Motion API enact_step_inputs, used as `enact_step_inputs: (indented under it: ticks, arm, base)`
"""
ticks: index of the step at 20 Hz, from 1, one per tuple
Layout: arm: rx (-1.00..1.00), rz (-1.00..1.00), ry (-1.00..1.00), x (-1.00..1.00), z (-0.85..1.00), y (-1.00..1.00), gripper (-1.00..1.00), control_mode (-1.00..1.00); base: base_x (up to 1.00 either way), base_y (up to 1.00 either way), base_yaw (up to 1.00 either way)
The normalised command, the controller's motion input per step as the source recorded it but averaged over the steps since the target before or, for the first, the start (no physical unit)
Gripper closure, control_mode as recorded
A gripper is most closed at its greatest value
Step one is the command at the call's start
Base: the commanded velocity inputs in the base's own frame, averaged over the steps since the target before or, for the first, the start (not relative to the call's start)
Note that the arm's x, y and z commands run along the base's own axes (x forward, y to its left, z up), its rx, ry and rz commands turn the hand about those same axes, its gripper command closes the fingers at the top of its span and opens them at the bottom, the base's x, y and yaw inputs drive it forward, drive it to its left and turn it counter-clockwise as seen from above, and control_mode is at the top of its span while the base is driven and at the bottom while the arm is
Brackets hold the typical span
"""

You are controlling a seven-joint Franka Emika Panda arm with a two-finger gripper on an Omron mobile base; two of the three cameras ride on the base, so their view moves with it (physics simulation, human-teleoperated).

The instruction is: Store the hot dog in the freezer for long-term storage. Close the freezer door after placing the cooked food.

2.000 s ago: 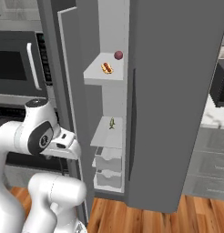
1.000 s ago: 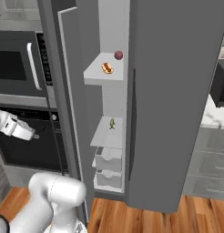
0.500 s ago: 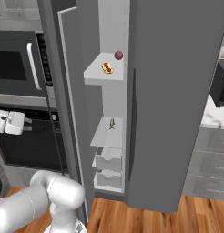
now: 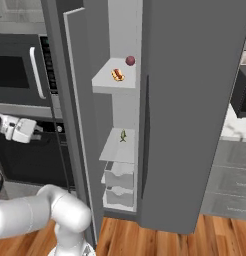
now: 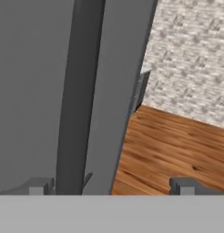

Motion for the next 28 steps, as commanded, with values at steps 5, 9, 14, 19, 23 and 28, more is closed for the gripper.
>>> enact_step_inputs:
  ticks: [5, 9, 14, 19, 23, 28]
  arm:
    - [0.00, -0.05, 0.00, 0.27, -0.05, -0.16, -1.00, -1.00]
    - [0.00, -0.05, 0.00, 0.28, -0.13, -0.21, -1.00, -1.00]
    - [0.00, -0.05, 0.00, 0.33, -0.15, -0.20, -1.00, -1.00]
    - [0.00, -0.14, 0.00, 0.51, -0.11, -0.10, -1.00, -1.00]
    - [0.00, -0.19, 0.02, 0.33, -0.04, -0.19, -1.00, -1.00]
    - [0.00, -0.09, 0.02, 0.01, -0.01, -0.58, -1.00, -1.00]
  base:
    - [0.00, 0.00, 0.00]
    - [0.00, 0.00, 0.00]
    - [0.00, 0.00, 0.00]
    - [0.00, 0.00, 0.00]
    - [0.00, 0.00, 0.00]
    - [0.00, 0.00, 0.00]
